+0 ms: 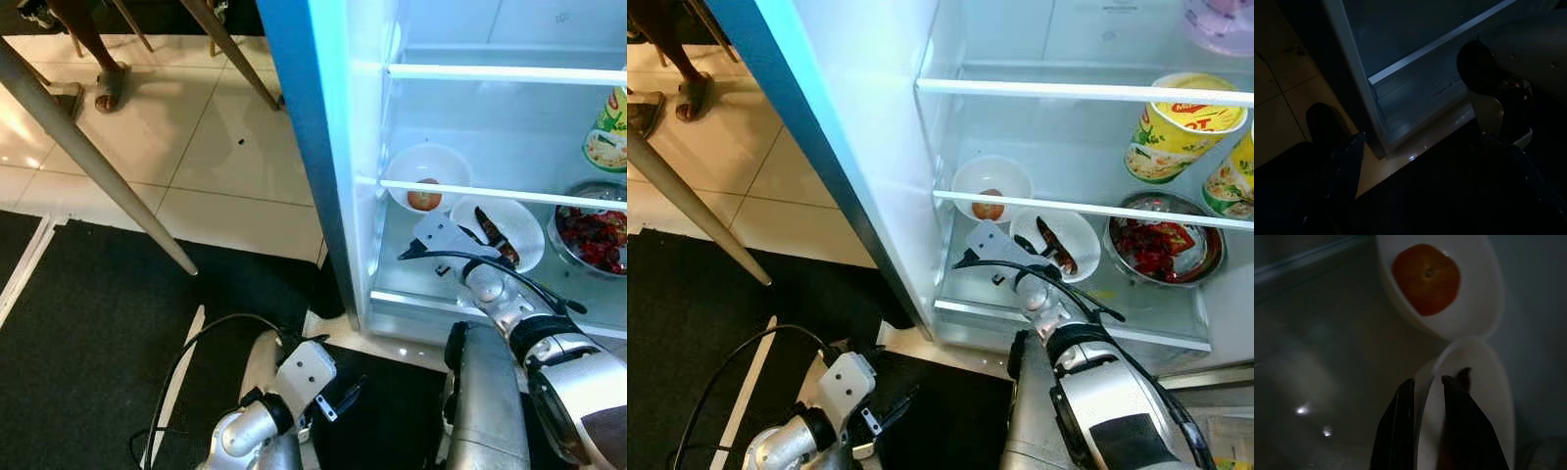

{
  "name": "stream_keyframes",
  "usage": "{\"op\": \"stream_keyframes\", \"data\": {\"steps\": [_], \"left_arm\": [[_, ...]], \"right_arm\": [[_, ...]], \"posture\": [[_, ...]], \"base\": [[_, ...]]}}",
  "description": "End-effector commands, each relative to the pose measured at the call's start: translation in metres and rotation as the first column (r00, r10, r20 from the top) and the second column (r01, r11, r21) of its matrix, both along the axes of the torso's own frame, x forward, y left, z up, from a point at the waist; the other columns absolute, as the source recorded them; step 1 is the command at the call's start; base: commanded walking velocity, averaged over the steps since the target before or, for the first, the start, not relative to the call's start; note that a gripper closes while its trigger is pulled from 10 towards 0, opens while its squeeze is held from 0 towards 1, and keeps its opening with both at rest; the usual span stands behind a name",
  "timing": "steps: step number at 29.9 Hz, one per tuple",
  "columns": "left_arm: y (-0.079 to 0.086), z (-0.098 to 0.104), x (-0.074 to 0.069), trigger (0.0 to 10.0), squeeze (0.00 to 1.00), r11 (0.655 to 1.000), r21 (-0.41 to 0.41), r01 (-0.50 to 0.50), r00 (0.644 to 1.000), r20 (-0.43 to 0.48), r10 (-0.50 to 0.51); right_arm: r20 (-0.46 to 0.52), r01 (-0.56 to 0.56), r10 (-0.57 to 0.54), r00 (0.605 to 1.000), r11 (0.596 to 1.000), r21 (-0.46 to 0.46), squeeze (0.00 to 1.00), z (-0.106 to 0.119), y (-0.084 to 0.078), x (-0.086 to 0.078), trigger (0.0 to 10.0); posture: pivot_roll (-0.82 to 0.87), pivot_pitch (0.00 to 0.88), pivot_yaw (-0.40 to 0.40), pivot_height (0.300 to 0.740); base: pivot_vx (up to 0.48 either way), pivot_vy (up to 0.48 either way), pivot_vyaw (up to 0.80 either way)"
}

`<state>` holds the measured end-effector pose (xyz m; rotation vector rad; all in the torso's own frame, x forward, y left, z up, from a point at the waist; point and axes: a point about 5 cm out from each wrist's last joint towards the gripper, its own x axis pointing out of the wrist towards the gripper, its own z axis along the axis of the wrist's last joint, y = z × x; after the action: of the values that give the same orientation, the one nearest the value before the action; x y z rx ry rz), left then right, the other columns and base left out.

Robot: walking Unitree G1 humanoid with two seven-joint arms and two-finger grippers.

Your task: Restocking fridge

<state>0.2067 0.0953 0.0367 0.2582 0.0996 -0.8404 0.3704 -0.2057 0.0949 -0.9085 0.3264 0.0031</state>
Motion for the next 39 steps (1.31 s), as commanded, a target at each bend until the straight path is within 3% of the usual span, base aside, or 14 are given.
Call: {"op": "stream_keyframes", "data": {"steps": [1,4,5,7,15,17,24,28,34,38,39], "left_arm": [[0.001,-0.011,-0.007,10.0,0.00,1.000,0.010,-0.006,0.998,-0.055,0.006],[0.001,-0.011,-0.002,10.0,0.00,1.000,0.009,-0.009,0.999,-0.052,0.010],[-0.001,-0.011,0.003,10.0,0.00,1.000,0.007,-0.005,0.999,-0.048,0.005],[-0.002,-0.012,0.007,10.0,0.00,1.000,0.008,0.002,0.999,-0.049,-0.001],[-0.007,-0.016,0.011,10.0,0.00,1.000,0.012,0.011,0.998,-0.055,-0.010],[-0.010,-0.017,0.013,10.0,0.00,1.000,0.010,0.016,0.998,-0.055,-0.016],[-0.010,-0.019,0.018,10.0,0.00,1.000,0.012,0.020,0.998,-0.051,-0.019],[-0.010,-0.021,0.024,10.0,0.00,1.000,0.016,0.016,0.999,-0.051,-0.015],[-0.009,-0.024,0.027,10.0,0.00,1.000,0.021,0.009,0.998,-0.058,-0.007],[-0.009,-0.031,0.027,10.0,0.00,1.000,0.016,-0.011,0.996,-0.084,0.012],[-0.007,-0.039,0.025,10.0,0.00,0.999,0.019,-0.033,0.992,-0.123,0.035]], "right_arm": [[0.006,0.013,-0.013,1.000,0.999,0.041,0.00,-0.006,-0.002,-0.004,10.0],[0.013,0.006,-0.007,1.000,0.997,0.079,0.00,-0.004,-0.003,-0.004,10.0],[0.019,-0.004,0.001,1.000,0.988,0.155,0.00,-0.005,-0.004,-0.005,10.0],[0.014,-0.026,0.024,1.000,0.982,0.188,0.00,-0.006,-0.004,-0.007,10.0],[-0.086,-0.099,0.114,0.990,0.983,0.156,0.00,-0.026,-0.001,-0.019,10.0],[-0.123,-0.113,0.137,0.983,0.975,0.190,0.00,-0.033,-0.005,-0.026,10.0],[-0.092,-0.107,0.139,0.986,0.950,0.292,0.00,-0.028,-0.015,-0.026,10.0],[-0.067,-0.091,0.132,0.989,0.899,0.428,0.00,-0.026,-0.019,-0.028,10.0],[-0.102,-0.062,0.131,0.986,0.861,0.504,0.00,-0.037,-0.017,-0.035,10.0],[-0.154,-0.017,0.128,0.980,0.819,0.574,0.00,-0.057,-0.011,-0.049,10.0],[-0.168,0.024,0.105,0.980,0.778,0.628,0.00,-0.066,-0.010,-0.057,10.0]], "posture": [[0.17,0.305,0.111,0.486],[0.16,0.294,0.107,0.486],[0.13,0.275,0.100,0.486],[0.11,0.265,0.095,0.486],[0.10,0.250,0.087,0.486],[0.09,0.237,0.084,0.486],[0.08,0.222,0.077,0.486],[0.06,0.193,0.061,0.486],[0.05,0.174,0.054,0.486],[0.03,0.125,0.040,0.486],[0.02,0.104,0.038,0.496]], "base": [[0.000,0.000,0.00],[0.000,0.000,0.00],[0.000,0.000,0.00],[0.000,0.000,0.00],[0.000,0.000,0.00],[0.000,0.000,0.00],[0.000,0.000,0.00],[0.000,0.000,0.00],[0.000,0.000,0.00],[0.000,0.000,0.00],[0.000,0.000,0.00]]}}
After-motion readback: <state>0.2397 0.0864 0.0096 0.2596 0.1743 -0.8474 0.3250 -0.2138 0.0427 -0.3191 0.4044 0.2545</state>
